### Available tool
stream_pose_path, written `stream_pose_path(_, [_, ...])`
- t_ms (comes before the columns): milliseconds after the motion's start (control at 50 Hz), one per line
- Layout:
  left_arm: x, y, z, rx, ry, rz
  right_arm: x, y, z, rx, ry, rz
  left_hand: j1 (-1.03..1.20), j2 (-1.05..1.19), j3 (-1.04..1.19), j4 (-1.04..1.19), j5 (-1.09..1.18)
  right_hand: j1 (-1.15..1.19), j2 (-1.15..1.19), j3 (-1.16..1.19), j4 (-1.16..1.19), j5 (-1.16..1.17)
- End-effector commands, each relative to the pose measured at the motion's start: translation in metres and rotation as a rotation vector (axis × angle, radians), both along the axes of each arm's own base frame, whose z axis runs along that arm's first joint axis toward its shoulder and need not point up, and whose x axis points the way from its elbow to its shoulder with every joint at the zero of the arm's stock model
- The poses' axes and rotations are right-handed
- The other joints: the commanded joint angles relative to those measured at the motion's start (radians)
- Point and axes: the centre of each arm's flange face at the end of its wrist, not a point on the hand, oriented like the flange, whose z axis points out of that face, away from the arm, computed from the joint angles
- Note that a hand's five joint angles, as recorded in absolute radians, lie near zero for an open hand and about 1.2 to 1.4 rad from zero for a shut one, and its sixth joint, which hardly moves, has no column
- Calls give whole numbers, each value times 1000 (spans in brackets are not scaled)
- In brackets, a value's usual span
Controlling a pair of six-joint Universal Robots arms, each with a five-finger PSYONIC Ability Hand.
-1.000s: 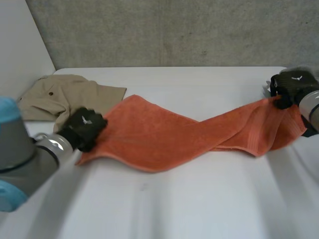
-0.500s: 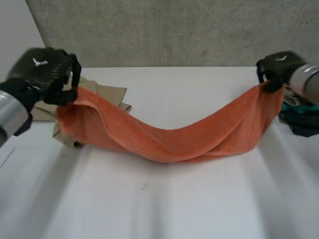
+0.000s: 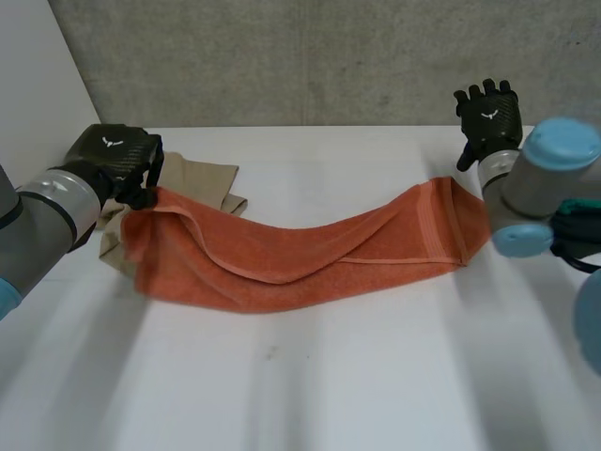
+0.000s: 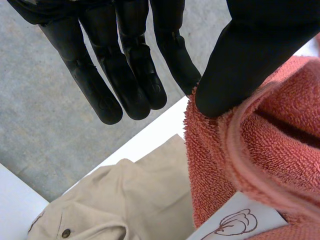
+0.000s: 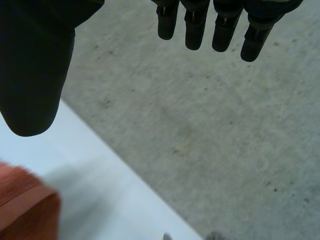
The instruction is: Fold the laundry.
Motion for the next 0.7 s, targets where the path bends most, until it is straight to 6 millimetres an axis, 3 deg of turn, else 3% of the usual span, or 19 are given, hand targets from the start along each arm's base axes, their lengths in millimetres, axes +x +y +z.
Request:
stream_pose_path(20, [-1, 10, 18, -31, 49, -11, -24, 58, 36, 304, 85, 98, 241, 201, 205, 201, 241, 152, 166, 168, 161, 153])
stream_pose_path(180, [0, 32, 54, -95, 118, -33, -27, 85, 10, 562, 56, 207, 241, 201, 205, 201, 241, 566, 580, 582, 575, 568])
stream_pose_path(380, [-14, 66, 98, -206, 207, -108, -14, 88, -26, 694, -24, 283, 241, 201, 205, 201, 241, 496, 510, 512, 505, 497])
stream_pose_path(700, [-24, 72, 120, -268, 228, -113, 9, 90, -60, 684, 9, 312, 241, 201, 205, 201, 241, 393, 407, 409, 402, 395])
